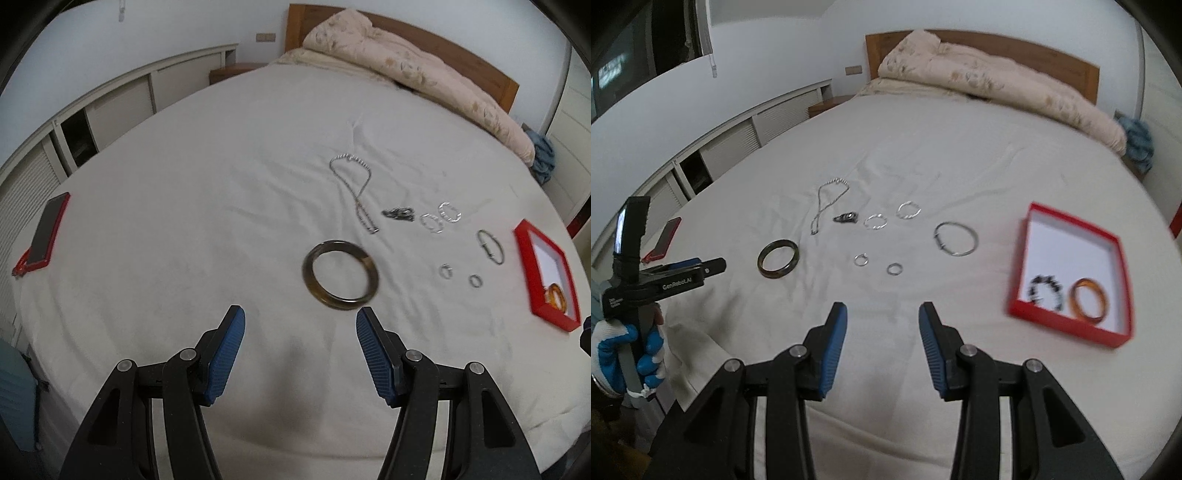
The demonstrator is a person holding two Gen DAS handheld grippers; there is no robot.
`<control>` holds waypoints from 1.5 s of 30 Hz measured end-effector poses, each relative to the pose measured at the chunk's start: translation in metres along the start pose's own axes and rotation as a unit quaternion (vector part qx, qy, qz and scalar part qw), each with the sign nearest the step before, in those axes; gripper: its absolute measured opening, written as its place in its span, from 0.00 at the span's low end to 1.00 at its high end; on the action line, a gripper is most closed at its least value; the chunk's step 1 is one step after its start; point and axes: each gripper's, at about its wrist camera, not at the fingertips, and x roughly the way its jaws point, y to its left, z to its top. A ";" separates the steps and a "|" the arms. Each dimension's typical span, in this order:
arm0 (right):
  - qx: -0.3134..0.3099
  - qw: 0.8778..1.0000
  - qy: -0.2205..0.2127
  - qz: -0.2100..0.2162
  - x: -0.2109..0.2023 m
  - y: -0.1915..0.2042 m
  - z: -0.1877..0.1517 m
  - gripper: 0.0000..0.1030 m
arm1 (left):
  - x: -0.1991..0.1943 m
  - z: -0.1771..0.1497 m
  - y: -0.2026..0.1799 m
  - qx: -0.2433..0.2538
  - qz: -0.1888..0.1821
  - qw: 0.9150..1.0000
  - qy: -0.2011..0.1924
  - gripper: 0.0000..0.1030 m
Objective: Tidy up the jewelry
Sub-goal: 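Lift both tools away from the box toward the dark brown bangle, then grasp the dark brown bangle with the left tool while the right tool grasps a silver ring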
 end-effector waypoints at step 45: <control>-0.022 0.998 0.046 0.038 0.156 -0.024 0.024 0.18 | 0.077 0.039 -0.009 0.046 0.026 0.998 0.031 0.09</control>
